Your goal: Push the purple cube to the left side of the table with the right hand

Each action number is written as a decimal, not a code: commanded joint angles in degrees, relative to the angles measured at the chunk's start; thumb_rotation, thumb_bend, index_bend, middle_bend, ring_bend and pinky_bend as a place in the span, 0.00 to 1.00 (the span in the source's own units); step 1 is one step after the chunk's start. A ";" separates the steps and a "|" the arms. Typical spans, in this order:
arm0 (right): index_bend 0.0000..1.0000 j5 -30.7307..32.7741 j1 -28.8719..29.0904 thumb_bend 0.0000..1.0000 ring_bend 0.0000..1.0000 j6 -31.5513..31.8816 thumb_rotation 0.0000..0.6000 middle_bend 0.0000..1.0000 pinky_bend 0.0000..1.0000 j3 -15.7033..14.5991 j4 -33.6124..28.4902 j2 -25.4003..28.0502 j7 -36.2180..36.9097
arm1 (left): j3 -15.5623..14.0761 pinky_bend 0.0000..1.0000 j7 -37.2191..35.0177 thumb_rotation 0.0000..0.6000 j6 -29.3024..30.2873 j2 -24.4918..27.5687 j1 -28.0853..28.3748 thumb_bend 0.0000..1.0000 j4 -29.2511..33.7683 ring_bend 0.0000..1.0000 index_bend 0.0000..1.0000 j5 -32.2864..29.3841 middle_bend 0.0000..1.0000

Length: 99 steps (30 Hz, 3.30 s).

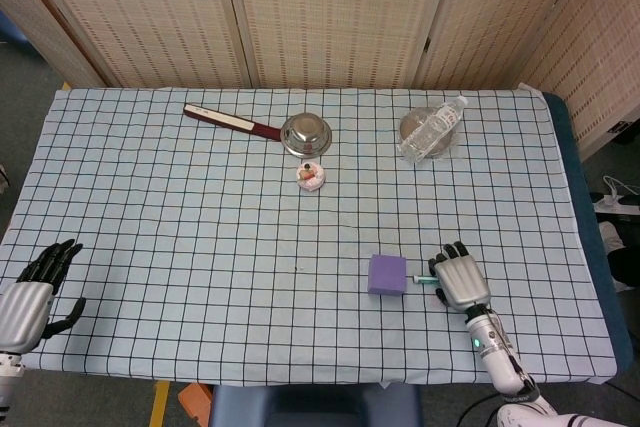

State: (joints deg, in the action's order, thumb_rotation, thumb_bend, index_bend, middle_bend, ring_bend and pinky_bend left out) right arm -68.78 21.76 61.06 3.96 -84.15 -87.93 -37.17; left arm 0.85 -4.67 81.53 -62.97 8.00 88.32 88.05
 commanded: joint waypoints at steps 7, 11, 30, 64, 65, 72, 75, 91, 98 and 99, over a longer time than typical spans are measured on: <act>0.52 0.78 0.32 0.24 0.21 0.90 1.00 0.44 0.18 -1.01 -0.58 -0.33 -1.32 | 0.10 0.17 -1.41 1.00 -1.19 0.23 0.53 0.42 -0.48 0.00 0.00 -0.74 0.00; 0.58 0.49 0.31 0.25 0.25 1.54 1.00 0.49 0.20 -1.52 -0.38 -0.52 -1.44 | 0.03 0.17 -1.10 1.00 -1.73 0.23 0.74 0.42 -0.47 0.00 0.00 -0.94 0.00; 0.70 0.53 0.39 0.33 0.49 1.86 1.00 0.68 0.48 -3.38 0.66 -0.49 -1.94 | 0.99 0.17 0.97 1.00 -1.78 -0.21 0.46 0.45 0.17 0.00 0.00 -3.64 0.00; 0.92 -1.97 3.46 0.41 0.66 3.42 1.00 0.82 0.59 0.59 -2.54 -0.05 -0.73 | 0.54 0.18 -0.76 1.00 -2.45 0.38 0.80 0.45 0.29 0.00 0.00 -2.66 0.00; 0.92 -1.91 3.87 0.41 0.66 3.25 1.00 0.82 0.59 0.65 -2.69 -0.49 -1.53 | 0.52 0.18 -0.96 1.00 -2.45 0.45 0.80 0.45 0.25 0.00 0.00 -2.64 0.00; 0.92 -1.71 5.11 0.41 0.66 3.05 1.00 0.82 0.59 -0.17 -5.88 -1.29 -6.15 | 0.36 0.18 -2.51 1.00 -2.33 0.86 0.80 0.45 -0.01 0.00 0.00 -2.13 0.00; 0.92 -1.21 5.72 0.41 0.66 2.79 1.00 0.82 0.59 0.06 -6.36 -1.85 -6.92 | 0.31 0.18 -2.85 1.00 -2.26 0.93 0.81 0.45 -0.05 0.00 0.00 -1.94 0.00; 0.92 2.47 11.80 0.41 0.66 -0.21 1.00 0.82 0.59 2.54 -6.58 -8.39 -12.86 | -0.01 0.18 -3.72 1.00 -2.81 1.11 1.06 0.45 -0.34 0.00 0.00 -1.69 0.00; 0.92 5.03 15.38 0.41 0.66 -0.66 1.00 0.82 0.59 4.47 -4.21 -13.16 -16.46 | -0.10 0.18 -4.13 1.00 -3.28 1.24 1.26 0.45 -0.44 0.00 0.00 -1.76 0.00; 0.92 5.43 15.82 0.41 0.66 -0.84 1.00 0.82 0.59 4.67 -4.03 -13.62 -16.79 | -0.12 0.18 -4.26 1.00 -3.27 1.27 1.26 0.45 -0.45 0.00 0.00 -1.70 0.00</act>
State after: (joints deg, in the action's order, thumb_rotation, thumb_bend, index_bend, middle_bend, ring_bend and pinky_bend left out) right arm -63.96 36.93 60.48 8.18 -88.68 -100.88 -53.34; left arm 0.74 -8.91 78.25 -61.72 9.27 87.87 86.32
